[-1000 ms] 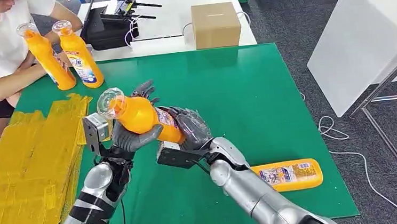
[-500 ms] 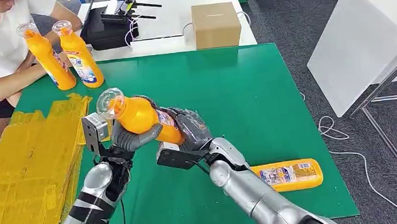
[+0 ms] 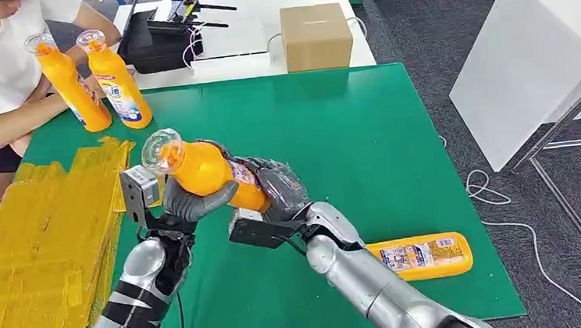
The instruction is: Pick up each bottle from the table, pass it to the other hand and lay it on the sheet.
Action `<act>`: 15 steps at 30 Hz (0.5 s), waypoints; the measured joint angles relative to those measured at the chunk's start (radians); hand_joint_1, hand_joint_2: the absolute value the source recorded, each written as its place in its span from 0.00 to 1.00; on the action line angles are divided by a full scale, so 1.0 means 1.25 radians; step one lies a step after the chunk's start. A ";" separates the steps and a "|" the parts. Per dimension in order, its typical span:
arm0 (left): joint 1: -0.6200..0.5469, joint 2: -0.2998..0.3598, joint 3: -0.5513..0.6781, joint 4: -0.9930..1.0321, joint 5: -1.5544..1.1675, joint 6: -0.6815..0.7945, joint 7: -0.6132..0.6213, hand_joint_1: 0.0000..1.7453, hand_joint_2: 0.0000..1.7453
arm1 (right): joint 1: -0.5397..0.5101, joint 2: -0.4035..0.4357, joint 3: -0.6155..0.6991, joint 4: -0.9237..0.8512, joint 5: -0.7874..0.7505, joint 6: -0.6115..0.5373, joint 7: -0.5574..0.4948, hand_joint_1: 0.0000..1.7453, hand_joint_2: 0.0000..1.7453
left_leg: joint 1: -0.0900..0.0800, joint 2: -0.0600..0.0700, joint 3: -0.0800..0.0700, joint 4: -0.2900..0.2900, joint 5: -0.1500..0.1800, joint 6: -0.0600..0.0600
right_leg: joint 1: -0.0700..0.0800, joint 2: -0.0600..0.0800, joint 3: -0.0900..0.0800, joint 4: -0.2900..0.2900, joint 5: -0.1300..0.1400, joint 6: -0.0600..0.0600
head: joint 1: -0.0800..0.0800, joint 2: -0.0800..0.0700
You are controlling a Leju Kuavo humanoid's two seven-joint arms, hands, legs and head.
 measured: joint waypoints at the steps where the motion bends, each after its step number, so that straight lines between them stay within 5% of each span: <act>1: -0.002 0.000 0.000 0.000 -0.024 0.034 -0.006 1.00 1.00 | 0.007 -0.001 0.000 -0.002 -0.020 -0.017 -0.011 0.00 0.00 | 0.000 0.000 0.000 0.000 0.000 0.000 | 0.000 0.000 0.000 0.000 0.000 0.000 | 0.000 0.000; 6: -0.019 0.014 0.025 0.000 -0.219 0.276 -0.016 1.00 1.00 | 0.101 -0.041 -0.023 -0.178 -0.113 -0.032 -0.034 0.00 0.00 | 0.000 0.000 -0.001 0.000 0.000 0.000 | 0.000 0.000 0.000 0.000 0.000 0.000 | 0.001 0.000; 15: -0.027 0.034 0.071 0.000 -0.276 0.305 -0.016 1.00 1.00 | 0.184 -0.099 -0.083 -0.402 -0.161 -0.009 -0.027 0.00 0.00 | 0.000 0.000 0.000 0.000 0.000 0.000 | 0.000 0.000 0.000 0.000 0.000 0.000 | 0.000 0.000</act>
